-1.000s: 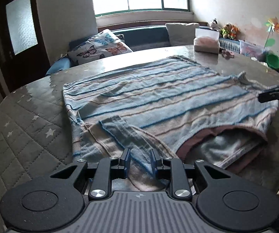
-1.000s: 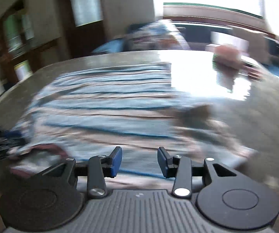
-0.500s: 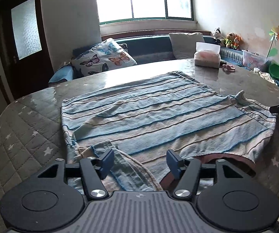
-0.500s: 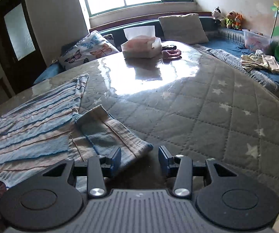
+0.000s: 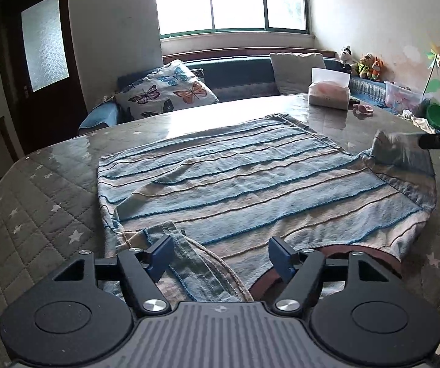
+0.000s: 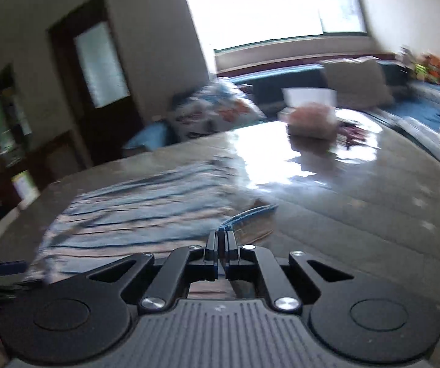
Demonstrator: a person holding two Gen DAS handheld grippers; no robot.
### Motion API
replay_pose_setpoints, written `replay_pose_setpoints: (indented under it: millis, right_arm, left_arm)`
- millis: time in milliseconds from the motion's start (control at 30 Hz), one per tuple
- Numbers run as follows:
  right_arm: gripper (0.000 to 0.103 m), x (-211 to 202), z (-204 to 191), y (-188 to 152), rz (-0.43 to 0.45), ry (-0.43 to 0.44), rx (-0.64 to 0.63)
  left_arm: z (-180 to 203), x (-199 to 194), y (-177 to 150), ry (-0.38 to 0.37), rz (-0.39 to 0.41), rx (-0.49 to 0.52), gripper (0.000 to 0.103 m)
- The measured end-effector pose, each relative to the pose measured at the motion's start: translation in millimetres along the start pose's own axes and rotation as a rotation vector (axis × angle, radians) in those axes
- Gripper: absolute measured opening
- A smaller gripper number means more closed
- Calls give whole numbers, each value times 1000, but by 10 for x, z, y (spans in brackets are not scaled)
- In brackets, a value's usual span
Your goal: Fold clothes
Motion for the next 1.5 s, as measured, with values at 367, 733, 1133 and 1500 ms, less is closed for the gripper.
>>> replay_pose_setpoints:
  millis: [367,733,1133,1500]
  right_arm:
    - [4,430,-757,-435,-151,154,-114]
    - [15,464,-474,-376,-205,94,-152]
    - [16,1106,-228,-76,-266,36,-223]
    - [16,1302,-379,-77,-272,57,-303]
  left_arm:
    - [3,32,0,-6,-2,-9,73]
    - [424,183,372,-110,52,52,69]
    - [1189,507,660,-294,57,173,26]
    - [1247,721,531,-322,4,187,25]
Point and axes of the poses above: each gripper's, at about its wrist camera, not at the fingertips, and x roughly the way its jaws point, z to its right, y to its top, the point moved 8 cm from there along x, roughly the way its jaws point, and after that the axes turned 12 degrees about x, right-handed, at the moved point
